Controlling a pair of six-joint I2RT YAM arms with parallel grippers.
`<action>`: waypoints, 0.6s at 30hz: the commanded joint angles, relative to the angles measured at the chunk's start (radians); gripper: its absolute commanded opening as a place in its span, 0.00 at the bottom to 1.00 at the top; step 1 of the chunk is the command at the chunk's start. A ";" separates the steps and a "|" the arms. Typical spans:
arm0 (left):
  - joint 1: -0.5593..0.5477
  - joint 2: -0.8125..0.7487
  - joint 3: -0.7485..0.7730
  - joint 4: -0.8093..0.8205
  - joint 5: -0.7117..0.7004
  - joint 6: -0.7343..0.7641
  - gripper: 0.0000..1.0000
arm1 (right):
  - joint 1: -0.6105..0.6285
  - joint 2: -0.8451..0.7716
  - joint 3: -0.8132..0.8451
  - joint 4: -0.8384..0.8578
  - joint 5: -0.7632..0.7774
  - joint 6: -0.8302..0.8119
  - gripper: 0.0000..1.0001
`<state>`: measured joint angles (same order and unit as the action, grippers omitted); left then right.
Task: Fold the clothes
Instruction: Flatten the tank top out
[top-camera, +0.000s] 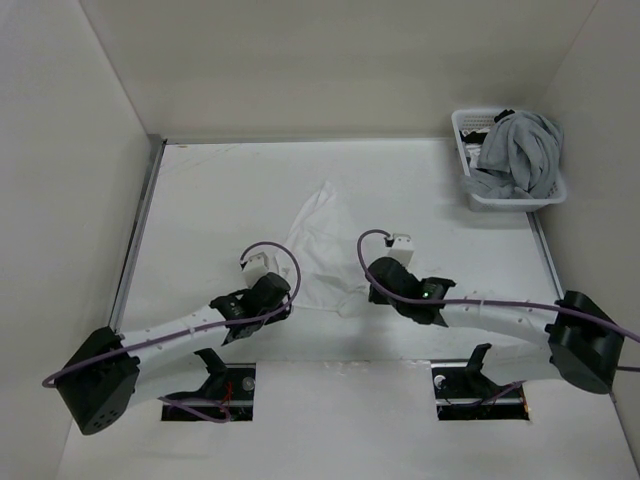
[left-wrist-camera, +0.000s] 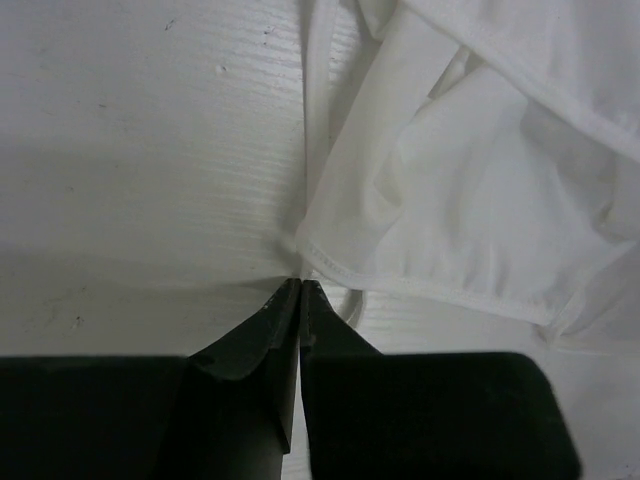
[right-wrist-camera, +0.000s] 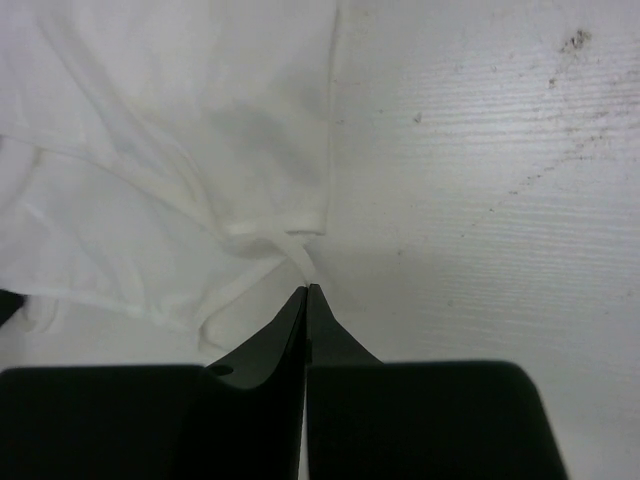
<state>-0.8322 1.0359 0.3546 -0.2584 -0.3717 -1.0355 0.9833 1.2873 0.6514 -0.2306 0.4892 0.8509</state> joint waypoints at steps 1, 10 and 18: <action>0.011 -0.074 0.062 -0.094 -0.022 0.034 0.00 | 0.008 -0.101 0.013 0.042 0.018 -0.030 0.02; 0.043 -0.385 0.554 -0.256 -0.257 0.294 0.00 | 0.070 -0.394 0.246 -0.139 0.084 -0.194 0.00; -0.027 -0.346 0.955 -0.101 -0.315 0.524 0.00 | 0.353 -0.410 0.764 -0.259 0.362 -0.490 0.00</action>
<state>-0.8345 0.6685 1.2129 -0.4232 -0.6441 -0.6411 1.2446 0.8791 1.2644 -0.4488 0.6865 0.5282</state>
